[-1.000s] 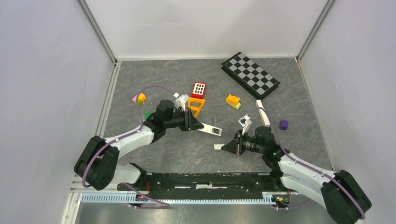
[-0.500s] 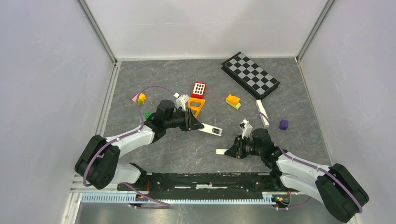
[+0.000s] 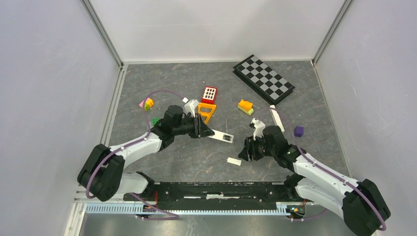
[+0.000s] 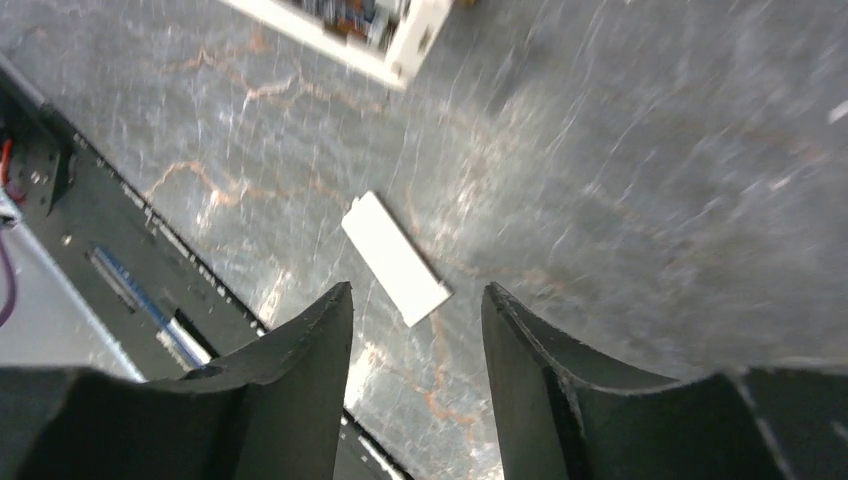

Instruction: Unload the batteries from the remote control

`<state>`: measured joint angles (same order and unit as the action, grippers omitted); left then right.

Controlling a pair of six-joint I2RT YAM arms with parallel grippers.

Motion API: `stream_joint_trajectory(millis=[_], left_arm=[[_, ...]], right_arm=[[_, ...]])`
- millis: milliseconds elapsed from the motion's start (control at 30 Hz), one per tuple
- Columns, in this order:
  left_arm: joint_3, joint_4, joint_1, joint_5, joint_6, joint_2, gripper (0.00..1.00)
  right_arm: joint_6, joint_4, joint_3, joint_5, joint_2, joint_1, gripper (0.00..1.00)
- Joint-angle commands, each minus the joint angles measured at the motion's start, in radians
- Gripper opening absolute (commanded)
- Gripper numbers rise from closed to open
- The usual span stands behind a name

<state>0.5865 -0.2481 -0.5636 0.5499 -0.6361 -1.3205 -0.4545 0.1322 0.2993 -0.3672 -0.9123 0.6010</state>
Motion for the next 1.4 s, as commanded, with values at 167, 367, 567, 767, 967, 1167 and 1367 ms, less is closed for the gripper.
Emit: stream_joint_trajectory(millis=[167, 367, 567, 767, 967, 1167, 1367], left_arm=[[-0.011, 0.164, -0.004, -0.117, 0.035, 0.108, 0.02], [-0.016, 0.402, -0.005, -0.313, 0.084, 0.21, 0.02], [-0.067, 0.36, -0.004, -0.275, 0.071, 0.277, 0.02], [-0.072, 0.353, -0.005, -0.242, 0.069, 0.258, 0.02], [-0.077, 0.342, -0.004, -0.24, 0.067, 0.247, 0.02], [-0.076, 0.317, -0.005, -0.226, 0.067, 0.224, 0.02], [-0.072, 0.298, -0.004, -0.205, 0.071, 0.194, 0.02]], right_arm=[[0.092, 0.11, 0.268, 0.345, -0.119, 0.003, 0.58], [0.051, 0.039, 0.401, 0.426, -0.305, 0.085, 0.59], [-0.012, 0.03, 0.534, 0.59, -0.512, 0.196, 0.61], [-0.069, 0.024, 0.603, 0.693, -0.668, 0.227, 0.57], [-0.069, 0.021, 0.622, 0.699, -0.76, 0.229, 0.49], [-0.044, 0.016, 0.622, 0.691, -0.813, 0.231, 0.41], [-0.014, 0.011, 0.614, 0.703, -0.821, 0.229, 0.21]])
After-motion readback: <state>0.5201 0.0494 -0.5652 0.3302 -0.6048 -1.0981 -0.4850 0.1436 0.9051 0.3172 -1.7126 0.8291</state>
